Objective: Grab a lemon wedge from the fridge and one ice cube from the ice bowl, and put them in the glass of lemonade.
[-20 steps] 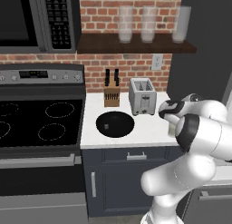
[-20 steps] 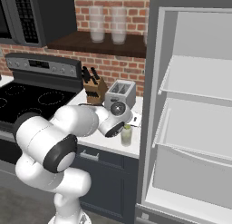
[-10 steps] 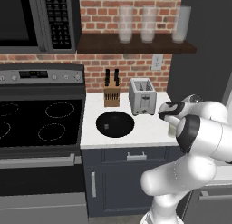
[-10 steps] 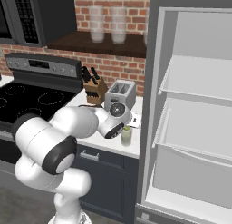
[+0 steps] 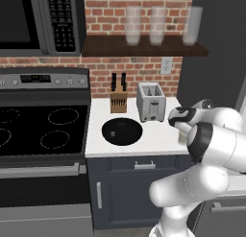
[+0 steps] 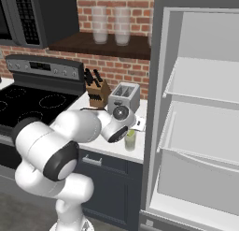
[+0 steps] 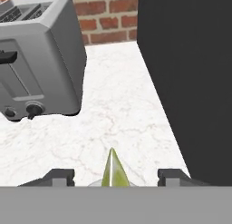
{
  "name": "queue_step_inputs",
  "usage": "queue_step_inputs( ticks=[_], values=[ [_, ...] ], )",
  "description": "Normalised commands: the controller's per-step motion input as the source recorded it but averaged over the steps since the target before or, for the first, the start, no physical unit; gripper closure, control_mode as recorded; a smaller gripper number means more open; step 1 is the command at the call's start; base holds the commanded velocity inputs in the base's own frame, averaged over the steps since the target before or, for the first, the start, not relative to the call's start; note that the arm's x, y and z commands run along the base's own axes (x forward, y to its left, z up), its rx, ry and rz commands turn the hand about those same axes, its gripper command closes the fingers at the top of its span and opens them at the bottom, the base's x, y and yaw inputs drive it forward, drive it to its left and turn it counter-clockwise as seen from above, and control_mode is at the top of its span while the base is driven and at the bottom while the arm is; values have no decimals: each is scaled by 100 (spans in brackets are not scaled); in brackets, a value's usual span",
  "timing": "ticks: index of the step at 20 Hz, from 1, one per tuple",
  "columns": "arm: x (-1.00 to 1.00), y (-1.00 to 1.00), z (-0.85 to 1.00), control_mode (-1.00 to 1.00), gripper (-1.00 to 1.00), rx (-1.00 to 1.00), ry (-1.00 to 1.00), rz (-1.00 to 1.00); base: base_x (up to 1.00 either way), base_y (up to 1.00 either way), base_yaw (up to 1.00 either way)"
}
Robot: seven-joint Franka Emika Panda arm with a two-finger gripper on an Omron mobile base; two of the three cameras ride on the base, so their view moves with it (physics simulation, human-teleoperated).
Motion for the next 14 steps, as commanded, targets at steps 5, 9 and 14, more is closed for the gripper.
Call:
queue_step_inputs(
  ticks=[5, 9, 14],
  values=[
    [0, 0, 38, -100, -100, 0, 0, 0, 0, 0, 0],
    [-2, 0, 24, -100, -100, 0, 14, 0, 0, 0, 0],
    [-16, 0, 5, -100, -100, 0, 36, -5, 0, 0, 0]
  ],
)
